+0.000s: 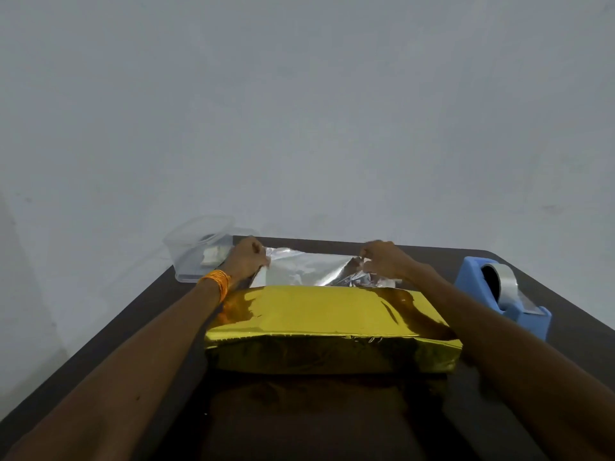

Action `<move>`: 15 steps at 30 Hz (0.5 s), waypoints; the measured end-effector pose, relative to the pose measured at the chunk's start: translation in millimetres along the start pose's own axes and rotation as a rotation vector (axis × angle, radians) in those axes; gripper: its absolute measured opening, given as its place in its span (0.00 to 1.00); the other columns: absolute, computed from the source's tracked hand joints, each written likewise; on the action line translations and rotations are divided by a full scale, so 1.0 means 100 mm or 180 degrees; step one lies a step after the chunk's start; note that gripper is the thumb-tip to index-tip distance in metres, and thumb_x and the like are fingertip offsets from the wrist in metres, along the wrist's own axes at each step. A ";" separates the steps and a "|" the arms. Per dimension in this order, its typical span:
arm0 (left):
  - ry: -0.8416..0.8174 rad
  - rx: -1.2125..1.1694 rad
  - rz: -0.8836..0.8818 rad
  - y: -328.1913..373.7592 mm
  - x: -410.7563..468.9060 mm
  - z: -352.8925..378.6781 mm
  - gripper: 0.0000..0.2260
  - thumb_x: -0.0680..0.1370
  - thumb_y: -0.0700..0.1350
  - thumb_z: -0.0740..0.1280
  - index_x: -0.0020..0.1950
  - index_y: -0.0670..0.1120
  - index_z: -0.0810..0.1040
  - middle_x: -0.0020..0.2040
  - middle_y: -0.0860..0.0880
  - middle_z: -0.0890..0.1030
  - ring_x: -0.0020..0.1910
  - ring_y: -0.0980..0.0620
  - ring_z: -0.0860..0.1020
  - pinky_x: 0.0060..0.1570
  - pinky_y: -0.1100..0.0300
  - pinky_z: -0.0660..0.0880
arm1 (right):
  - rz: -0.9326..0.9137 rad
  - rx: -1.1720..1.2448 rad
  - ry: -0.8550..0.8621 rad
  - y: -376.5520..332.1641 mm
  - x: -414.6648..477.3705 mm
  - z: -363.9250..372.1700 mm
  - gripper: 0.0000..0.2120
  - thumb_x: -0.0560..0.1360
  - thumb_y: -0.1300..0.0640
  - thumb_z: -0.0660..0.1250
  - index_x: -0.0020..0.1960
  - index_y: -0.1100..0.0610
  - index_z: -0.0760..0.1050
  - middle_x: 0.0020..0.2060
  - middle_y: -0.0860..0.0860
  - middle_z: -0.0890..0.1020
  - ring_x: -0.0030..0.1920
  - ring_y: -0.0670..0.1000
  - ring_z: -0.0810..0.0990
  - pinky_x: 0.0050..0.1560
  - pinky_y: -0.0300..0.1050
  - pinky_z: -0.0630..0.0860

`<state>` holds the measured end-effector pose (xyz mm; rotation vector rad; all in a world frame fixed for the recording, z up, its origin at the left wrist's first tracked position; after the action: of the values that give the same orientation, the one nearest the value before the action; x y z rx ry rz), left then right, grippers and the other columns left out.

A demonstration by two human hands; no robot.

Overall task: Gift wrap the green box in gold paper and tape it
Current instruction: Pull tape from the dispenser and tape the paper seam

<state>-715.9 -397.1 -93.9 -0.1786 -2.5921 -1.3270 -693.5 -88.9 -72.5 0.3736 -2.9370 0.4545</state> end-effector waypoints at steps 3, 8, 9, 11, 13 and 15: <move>0.0307 -0.0593 0.0029 0.07 -0.08 -0.16 0.13 0.73 0.35 0.74 0.50 0.43 0.71 0.44 0.47 0.76 0.44 0.48 0.75 0.37 0.64 0.71 | 0.0078 0.0294 0.0562 0.02 -0.07 -0.19 0.08 0.77 0.59 0.69 0.56 0.57 0.79 0.53 0.52 0.81 0.50 0.52 0.79 0.45 0.43 0.74; 0.0280 -0.1089 -0.0027 0.12 -0.22 -0.34 0.21 0.69 0.35 0.77 0.57 0.49 0.74 0.53 0.39 0.79 0.48 0.41 0.79 0.47 0.51 0.79 | 0.0018 0.0547 0.0262 -0.13 -0.25 -0.30 0.11 0.69 0.60 0.79 0.50 0.56 0.82 0.44 0.47 0.81 0.44 0.45 0.79 0.39 0.33 0.70; 0.0289 -0.1016 0.0036 0.15 -0.25 -0.39 0.20 0.69 0.36 0.78 0.55 0.51 0.76 0.54 0.39 0.79 0.48 0.40 0.80 0.47 0.49 0.79 | 0.0004 0.0457 0.0261 -0.14 -0.27 -0.32 0.11 0.68 0.62 0.78 0.49 0.57 0.83 0.44 0.47 0.82 0.44 0.46 0.79 0.39 0.33 0.70; 0.0266 -0.0867 0.0281 0.25 -0.34 -0.46 0.18 0.68 0.37 0.79 0.53 0.51 0.80 0.49 0.39 0.81 0.45 0.37 0.80 0.43 0.48 0.81 | 0.0020 0.0367 0.0546 -0.13 -0.32 -0.41 0.08 0.70 0.64 0.75 0.48 0.57 0.84 0.46 0.50 0.83 0.46 0.48 0.79 0.40 0.36 0.70; 0.0317 -0.0708 0.0566 0.38 -0.43 -0.55 0.16 0.68 0.37 0.79 0.53 0.48 0.82 0.43 0.42 0.82 0.41 0.39 0.79 0.40 0.52 0.81 | 0.0058 0.0399 0.0830 -0.13 -0.37 -0.52 0.06 0.72 0.64 0.72 0.47 0.58 0.84 0.44 0.51 0.84 0.41 0.45 0.78 0.38 0.34 0.69; 0.0337 -0.0604 0.0764 0.50 -0.54 -0.63 0.14 0.69 0.36 0.78 0.53 0.45 0.82 0.41 0.48 0.81 0.40 0.48 0.78 0.37 0.62 0.77 | -0.0056 0.0390 0.0978 -0.19 -0.45 -0.59 0.04 0.73 0.63 0.71 0.46 0.58 0.84 0.39 0.49 0.82 0.38 0.43 0.76 0.36 0.32 0.67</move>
<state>-644.2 -419.2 -32.7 -0.4244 -2.2734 -1.4475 -638.6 -78.4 -19.9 0.3123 -2.6145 0.6300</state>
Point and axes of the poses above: each hand's wrist, its own x-axis towards the middle knuckle, its own z-axis out of the palm, y = z × x, the point moved 7 cm from there along x, towards the middle knuckle
